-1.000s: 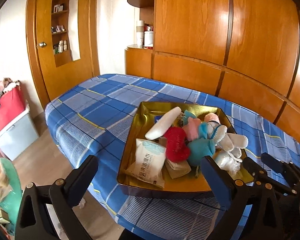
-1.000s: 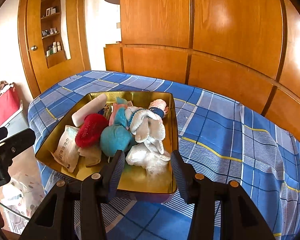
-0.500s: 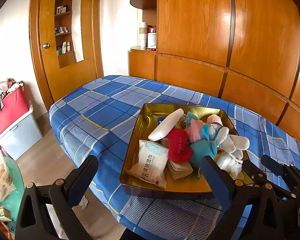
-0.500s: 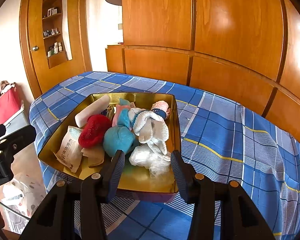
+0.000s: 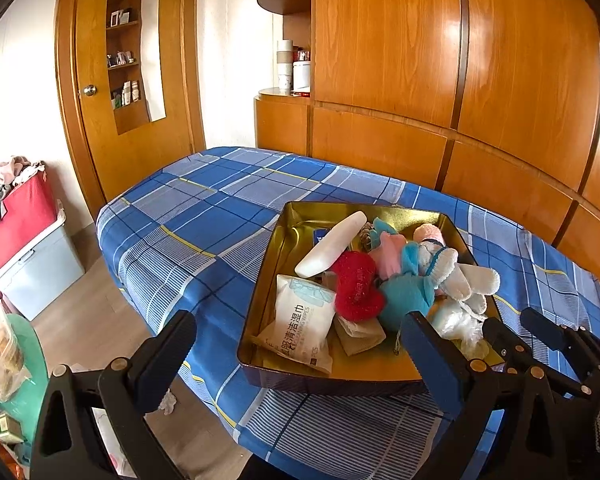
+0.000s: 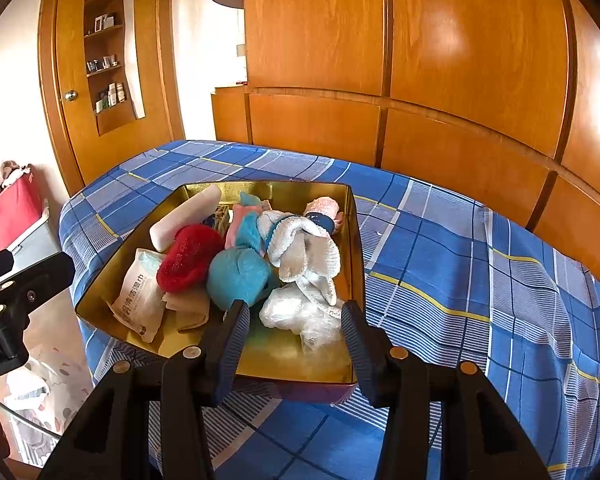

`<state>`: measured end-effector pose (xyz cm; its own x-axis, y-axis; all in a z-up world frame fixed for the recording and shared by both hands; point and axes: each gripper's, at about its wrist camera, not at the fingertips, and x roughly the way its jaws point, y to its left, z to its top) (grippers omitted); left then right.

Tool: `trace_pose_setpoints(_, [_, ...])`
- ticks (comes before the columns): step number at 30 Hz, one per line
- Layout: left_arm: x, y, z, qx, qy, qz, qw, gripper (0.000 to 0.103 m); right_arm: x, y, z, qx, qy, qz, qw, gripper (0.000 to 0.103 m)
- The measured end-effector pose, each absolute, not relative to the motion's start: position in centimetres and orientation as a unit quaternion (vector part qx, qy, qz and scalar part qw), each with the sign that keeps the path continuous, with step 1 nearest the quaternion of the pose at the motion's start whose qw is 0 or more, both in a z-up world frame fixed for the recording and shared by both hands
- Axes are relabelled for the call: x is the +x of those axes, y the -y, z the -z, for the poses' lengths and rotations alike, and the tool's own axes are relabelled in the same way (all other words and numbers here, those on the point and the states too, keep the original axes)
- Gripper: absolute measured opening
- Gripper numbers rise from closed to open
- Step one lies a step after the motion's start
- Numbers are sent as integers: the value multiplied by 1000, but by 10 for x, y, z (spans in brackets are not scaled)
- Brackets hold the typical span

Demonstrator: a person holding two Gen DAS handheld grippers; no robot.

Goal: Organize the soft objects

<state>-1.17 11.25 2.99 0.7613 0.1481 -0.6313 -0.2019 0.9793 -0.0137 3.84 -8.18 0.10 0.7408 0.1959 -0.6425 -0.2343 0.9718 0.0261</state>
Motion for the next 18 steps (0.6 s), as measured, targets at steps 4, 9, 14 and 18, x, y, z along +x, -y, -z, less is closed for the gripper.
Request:
trace_pose_setpoints(4, [-12,-113,-30,-41,-334,-93,937,103,38,82,-1,-28,-341,-117,933,48])
trace_pose_setpoints(9, [-12,-113,-29,-40,-334,-93,937,102,38,82,-1,-28,-341,-116,933,48])
trace_pose_setpoints(14, [-12,-112,-29,-40,-336,-91,937,103,38,82,-1,-28,-341,-117,933,48])
trace_pose_setpoints(18, [-12,-113,-29,-40,-337,-90,936,103,37,82,0,-26,-342,-117,932,48])
